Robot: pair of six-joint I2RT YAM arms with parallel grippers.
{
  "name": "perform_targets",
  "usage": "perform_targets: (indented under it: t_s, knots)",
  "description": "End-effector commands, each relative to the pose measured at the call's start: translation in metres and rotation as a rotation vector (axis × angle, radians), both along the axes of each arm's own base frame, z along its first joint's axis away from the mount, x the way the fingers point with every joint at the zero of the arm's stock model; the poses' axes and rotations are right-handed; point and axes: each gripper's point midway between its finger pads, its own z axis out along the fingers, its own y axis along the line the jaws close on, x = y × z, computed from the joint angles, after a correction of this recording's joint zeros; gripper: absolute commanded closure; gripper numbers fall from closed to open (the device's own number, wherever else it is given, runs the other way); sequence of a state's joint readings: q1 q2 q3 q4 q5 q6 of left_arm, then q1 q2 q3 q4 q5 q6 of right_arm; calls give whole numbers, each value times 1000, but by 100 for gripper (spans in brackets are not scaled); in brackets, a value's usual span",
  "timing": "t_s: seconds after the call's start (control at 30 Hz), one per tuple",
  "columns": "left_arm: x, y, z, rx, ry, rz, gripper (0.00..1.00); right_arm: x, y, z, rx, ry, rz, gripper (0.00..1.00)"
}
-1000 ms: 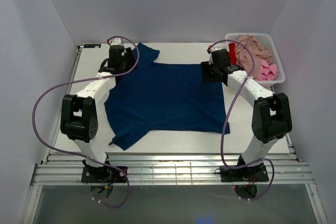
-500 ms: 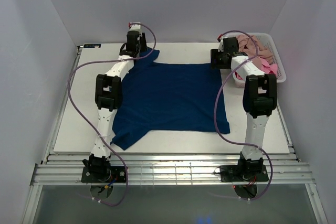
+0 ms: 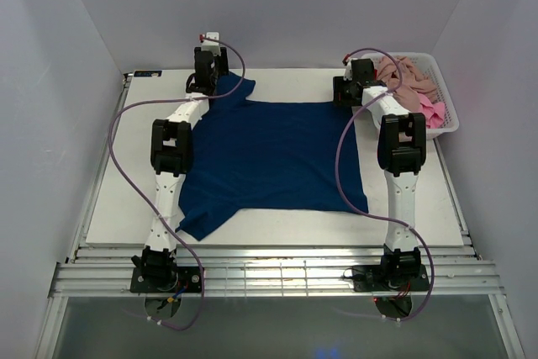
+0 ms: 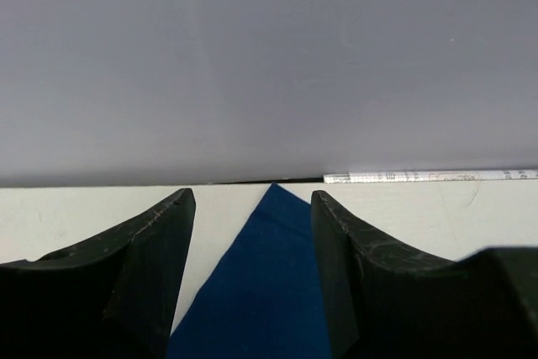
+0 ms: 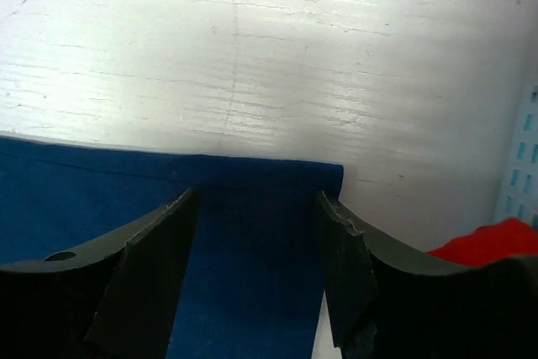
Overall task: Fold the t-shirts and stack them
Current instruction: Grap the side of the flattened tshirt furthest away from the robot with both arms
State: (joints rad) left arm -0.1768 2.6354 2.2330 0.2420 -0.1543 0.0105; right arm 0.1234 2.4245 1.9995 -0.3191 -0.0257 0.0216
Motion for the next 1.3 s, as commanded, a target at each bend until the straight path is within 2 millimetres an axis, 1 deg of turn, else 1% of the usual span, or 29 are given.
perform_targets:
  t_s: [0.0,0.07,0.1,0.17,0.2,0.27,0.33,0.37,0.4,0.43,0.47,0.5,0.53,0.57,0.77,0.97,1.13,1.17,1.23,1.27]
  knots:
    - [9,-1,25,-23,-89,-57,32,11,-16,17,-55,-42,-44,36]
    - [10,1,23,-83,-87,-76,32,8,-20,19,-69,-42,-58,36]
    - [10,-2,18,-97,-78,-100,32,8,-23,19,-80,-43,-69,36]
    - [10,2,15,-136,-71,-113,32,6,-26,23,-110,-52,-49,36]
    - [10,-1,8,-149,-60,-142,32,6,-27,25,-114,-56,-49,36]
    - [12,5,4,-184,-52,-142,30,4,-28,24,-122,-54,-48,36]
    - [11,8,-8,-210,-27,-150,28,3,-31,23,-134,-52,-55,36]
    - [11,12,-12,-219,-17,-143,26,3,-31,22,-136,-47,-56,36]
    - [11,12,-16,-228,-8,-148,25,2,-32,21,-141,-43,-60,36]
    - [9,10,-26,-232,19,-153,25,2,-33,20,-144,-40,-64,36]
    - [11,11,-24,-234,20,-155,23,1,-34,20,-148,-38,-66,35]
    - [11,10,-27,-234,29,-155,23,1,-36,19,-159,-37,-77,34]
    - [10,11,-38,-237,57,-155,23,0,-39,19,-168,-33,-88,33]
    - [11,10,-35,-235,56,-153,23,0,-41,19,-174,-30,-95,33]
    - [9,11,-49,-236,91,-152,23,-1,-45,19,-191,-27,-118,32]
    - [9,8,-53,-253,100,-166,23,-1,-52,17,-219,-21,-149,31]
    - [9,7,-59,-255,111,-167,24,-3,-54,3,-224,13,-165,31]
    - [9,9,-58,-254,110,-166,26,-4,-53,0,-222,19,-168,31]
    - [8,8,-61,-249,117,-164,27,-5,-55,-2,-230,23,-176,31]
    - [9,8,-59,-247,116,-165,27,-5,-57,-2,-233,23,-181,31]
